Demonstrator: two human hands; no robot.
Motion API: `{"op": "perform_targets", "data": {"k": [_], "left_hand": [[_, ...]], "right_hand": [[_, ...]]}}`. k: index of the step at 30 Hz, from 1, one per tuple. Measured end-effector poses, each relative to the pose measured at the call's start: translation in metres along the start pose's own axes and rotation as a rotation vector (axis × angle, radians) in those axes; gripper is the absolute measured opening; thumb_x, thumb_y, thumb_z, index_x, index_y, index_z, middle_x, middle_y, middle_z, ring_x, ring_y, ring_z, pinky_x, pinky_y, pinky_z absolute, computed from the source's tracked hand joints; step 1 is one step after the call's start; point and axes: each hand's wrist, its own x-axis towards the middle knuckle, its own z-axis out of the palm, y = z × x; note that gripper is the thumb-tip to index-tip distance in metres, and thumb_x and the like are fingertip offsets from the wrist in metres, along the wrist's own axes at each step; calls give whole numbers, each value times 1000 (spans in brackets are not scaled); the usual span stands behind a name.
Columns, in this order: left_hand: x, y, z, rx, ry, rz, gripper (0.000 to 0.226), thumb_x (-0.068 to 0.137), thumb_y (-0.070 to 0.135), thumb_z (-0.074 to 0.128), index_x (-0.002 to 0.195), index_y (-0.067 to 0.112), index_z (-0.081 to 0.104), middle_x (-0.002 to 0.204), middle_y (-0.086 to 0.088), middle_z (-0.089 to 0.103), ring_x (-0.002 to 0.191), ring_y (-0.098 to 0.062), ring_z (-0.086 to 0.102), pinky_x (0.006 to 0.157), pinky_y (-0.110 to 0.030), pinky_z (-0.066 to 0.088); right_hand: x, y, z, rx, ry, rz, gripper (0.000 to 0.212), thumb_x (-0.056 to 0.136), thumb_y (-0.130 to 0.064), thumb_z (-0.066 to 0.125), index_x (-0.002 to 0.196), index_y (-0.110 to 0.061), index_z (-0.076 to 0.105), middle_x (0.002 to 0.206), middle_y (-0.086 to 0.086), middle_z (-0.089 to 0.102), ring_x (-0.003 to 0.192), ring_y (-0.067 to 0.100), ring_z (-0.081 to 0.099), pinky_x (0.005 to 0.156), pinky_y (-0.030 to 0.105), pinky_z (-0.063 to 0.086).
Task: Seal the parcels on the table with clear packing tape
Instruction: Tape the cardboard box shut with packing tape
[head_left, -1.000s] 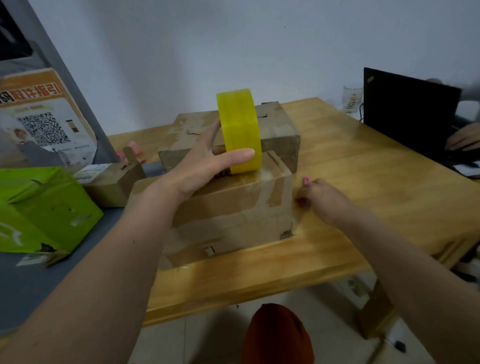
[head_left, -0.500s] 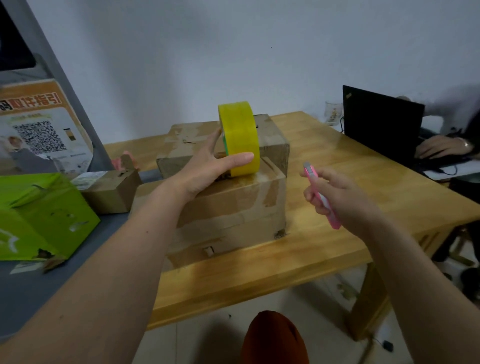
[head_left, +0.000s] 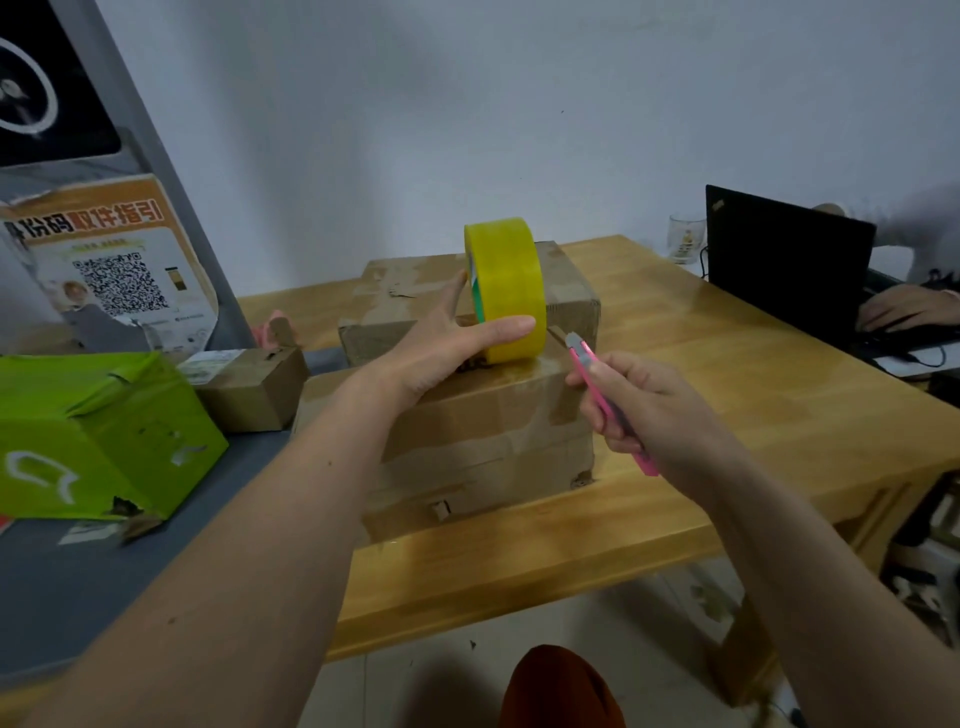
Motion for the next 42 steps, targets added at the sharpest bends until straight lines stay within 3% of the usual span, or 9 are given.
{"op": "perform_targets", "data": {"k": [10, 14, 21, 23, 26, 29, 32, 34, 42], "left_hand": [[0, 0, 0, 8, -14, 4, 120, 49, 65, 83, 152, 40, 28, 126, 6, 68, 113, -14, 66, 109, -41, 44], [0, 0, -1, 17, -13, 2, 129, 41, 74, 85, 152, 41, 27, 131, 6, 65, 117, -16, 64, 110, -42, 42], [-1, 1, 0, 1, -14, 22, 116, 51, 63, 83, 152, 38, 30, 126, 6, 68, 112, -14, 67, 109, -41, 44], [-1, 1, 1, -4, -10, 24, 116, 51, 63, 83, 151, 38, 31, 126, 5, 68, 113, -14, 66, 109, -41, 44], [-1, 0, 1, -14, -2, 24, 122, 46, 68, 86, 151, 37, 31, 128, 3, 67, 115, -16, 65, 110, -42, 43], [-1, -1, -1, -16, -2, 14, 133, 38, 76, 86, 152, 42, 27, 135, 3, 62, 122, -18, 61, 113, -42, 39], [-1, -1, -3, 2, 9, -7, 139, 37, 82, 81, 155, 43, 18, 148, 5, 50, 133, -17, 50, 117, -42, 31], [-2, 1, -3, 6, 9, -3, 144, 34, 84, 78, 156, 41, 16, 153, 5, 43, 137, -17, 44, 119, -42, 27], [-2, -1, -6, -78, 44, 22, 150, 25, 78, 85, 155, 39, 21, 152, 2, 45, 136, -21, 47, 118, -44, 31]], "right_hand": [[6, 6, 12, 161, 9, 17, 31, 101, -27, 48, 97, -1, 64, 53, 2, 49, 40, 9, 33, 36, 19, 25], [8, 8, 14, 234, -14, 35, 28, 103, -17, 43, 107, 4, 60, 58, 4, 52, 43, 8, 36, 37, 18, 28], [11, 6, 16, 423, -80, 52, 24, 101, -1, 37, 115, 3, 55, 65, 4, 56, 52, 9, 43, 44, 18, 34], [10, 6, 18, 472, -85, 40, 22, 101, 0, 36, 114, 0, 54, 70, 6, 60, 58, 11, 49, 49, 20, 41], [8, 4, 14, 537, -61, -9, 18, 97, -3, 42, 111, -4, 52, 92, 11, 73, 83, 18, 67, 73, 25, 54], [8, -4, 6, 505, -19, -85, 17, 89, -14, 48, 105, -8, 54, 112, 13, 71, 107, 20, 64, 86, 29, 49], [8, -14, -2, 546, 64, -213, 14, 88, -13, 51, 99, -9, 57, 100, 8, 70, 84, 14, 55, 66, 23, 43], [5, -19, -3, 602, 104, -281, 12, 85, -10, 54, 96, -9, 58, 91, 6, 66, 82, 13, 59, 67, 24, 48], [-1, -9, -7, 154, 84, -392, 11, 72, 2, 73, 79, -2, 66, 91, 14, 73, 96, 32, 69, 89, 40, 56]]}}
